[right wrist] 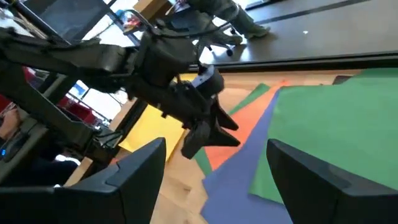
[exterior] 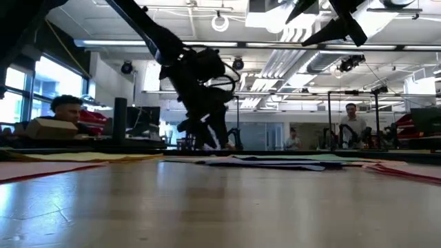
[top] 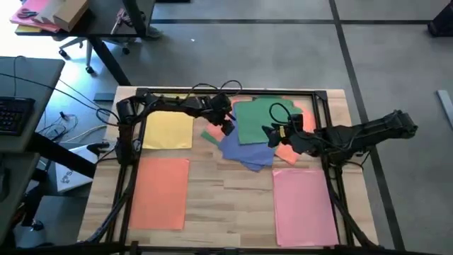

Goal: Organize paper
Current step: Stack the orange paper on top of the other orange paper

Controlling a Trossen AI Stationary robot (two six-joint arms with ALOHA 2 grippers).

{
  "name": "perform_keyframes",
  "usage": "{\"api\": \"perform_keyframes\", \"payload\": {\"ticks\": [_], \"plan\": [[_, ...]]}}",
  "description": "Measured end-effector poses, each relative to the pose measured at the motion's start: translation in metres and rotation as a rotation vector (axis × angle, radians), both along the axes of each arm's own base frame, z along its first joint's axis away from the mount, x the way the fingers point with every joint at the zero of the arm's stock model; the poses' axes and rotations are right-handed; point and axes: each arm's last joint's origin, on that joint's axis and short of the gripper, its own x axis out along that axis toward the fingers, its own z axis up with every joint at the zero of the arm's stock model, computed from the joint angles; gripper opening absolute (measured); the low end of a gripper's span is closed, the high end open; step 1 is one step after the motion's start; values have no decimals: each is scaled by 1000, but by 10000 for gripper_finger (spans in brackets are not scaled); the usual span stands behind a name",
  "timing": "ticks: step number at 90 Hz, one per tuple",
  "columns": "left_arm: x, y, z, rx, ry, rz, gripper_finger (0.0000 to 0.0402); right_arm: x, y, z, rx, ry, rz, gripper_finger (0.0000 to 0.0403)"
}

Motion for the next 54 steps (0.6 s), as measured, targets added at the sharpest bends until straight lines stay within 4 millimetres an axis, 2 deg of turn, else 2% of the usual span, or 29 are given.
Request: {"api": "perform_keyframes", "payload": {"ticks": [9, 15, 37, 54], "plan": [[-2, 3, 15, 49, 111, 28, 214, 1, -3, 0, 20, 5, 13, 264], [-7, 7, 18, 86, 178, 10, 214, 1, -5, -1, 29, 10, 24, 264], [-39, 32, 2, -48, 307, 89, 214, 2, -8, -2, 51, 34, 50, 264], [-54, 35, -15, -129, 336, 141, 214, 2, -8, -3, 50, 44, 69, 264]]}}
